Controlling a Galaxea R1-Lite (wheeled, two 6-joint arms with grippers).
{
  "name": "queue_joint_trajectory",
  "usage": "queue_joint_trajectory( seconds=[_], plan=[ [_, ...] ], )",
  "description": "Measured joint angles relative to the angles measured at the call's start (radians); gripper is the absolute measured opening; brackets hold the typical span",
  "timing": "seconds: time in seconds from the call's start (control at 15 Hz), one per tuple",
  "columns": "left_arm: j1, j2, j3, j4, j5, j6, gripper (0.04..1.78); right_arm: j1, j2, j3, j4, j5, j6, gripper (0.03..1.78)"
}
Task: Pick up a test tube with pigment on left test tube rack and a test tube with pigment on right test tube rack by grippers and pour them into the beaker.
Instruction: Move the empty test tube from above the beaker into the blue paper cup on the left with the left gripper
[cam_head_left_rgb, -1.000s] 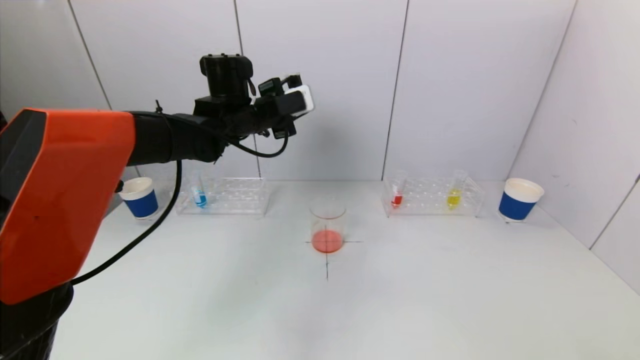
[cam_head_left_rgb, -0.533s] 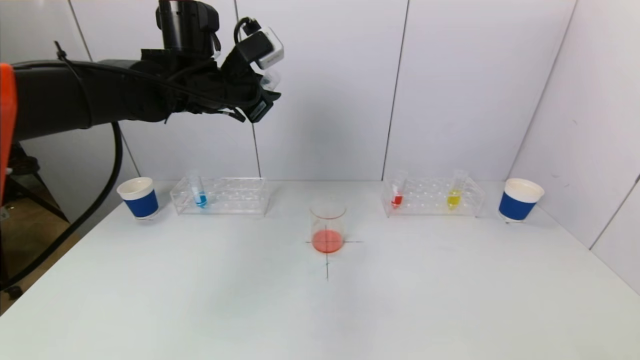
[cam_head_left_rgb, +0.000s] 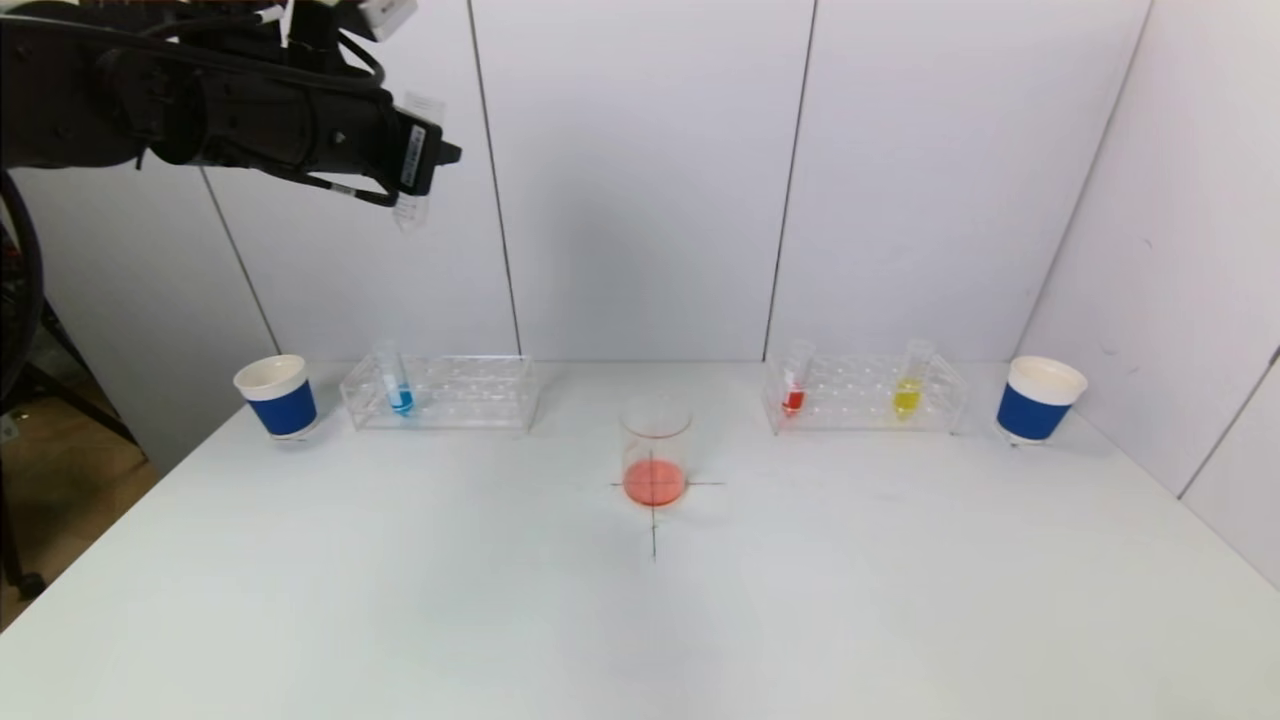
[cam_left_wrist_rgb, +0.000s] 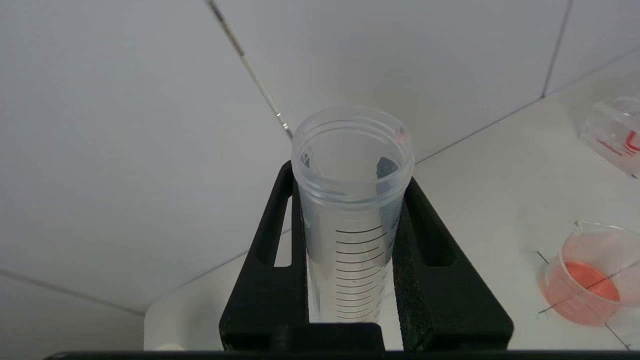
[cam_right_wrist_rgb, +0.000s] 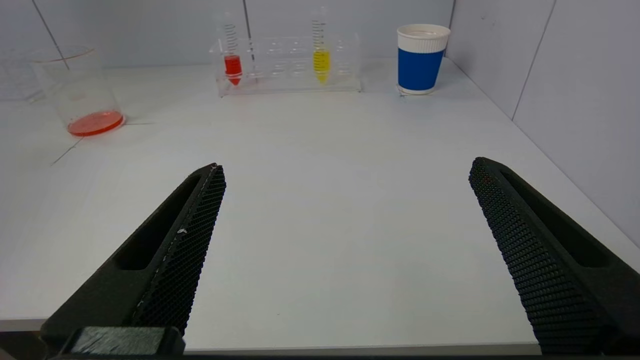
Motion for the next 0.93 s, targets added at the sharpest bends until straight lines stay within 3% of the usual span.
queue_joint_trajectory(
  seconds=[0.33, 0.67, 0.93],
  plan=[
    [0.159, -0.039, 0.029, 0.002, 0.126, -0.180, 0.48, 0.000, 0.000, 0.000, 0.000, 0.000, 0.000, 1.77],
    [0.319, -0.050, 0.150, -0.027, 0.096, -0.250, 0.48, 0.000, 0.000, 0.000, 0.000, 0.000, 0.000, 1.77],
    [0.382, -0.025, 0.238, -0.175, 0.071, -0.259, 0.48, 0.000, 0.000, 0.000, 0.000, 0.000, 0.000, 1.77]
  ],
)
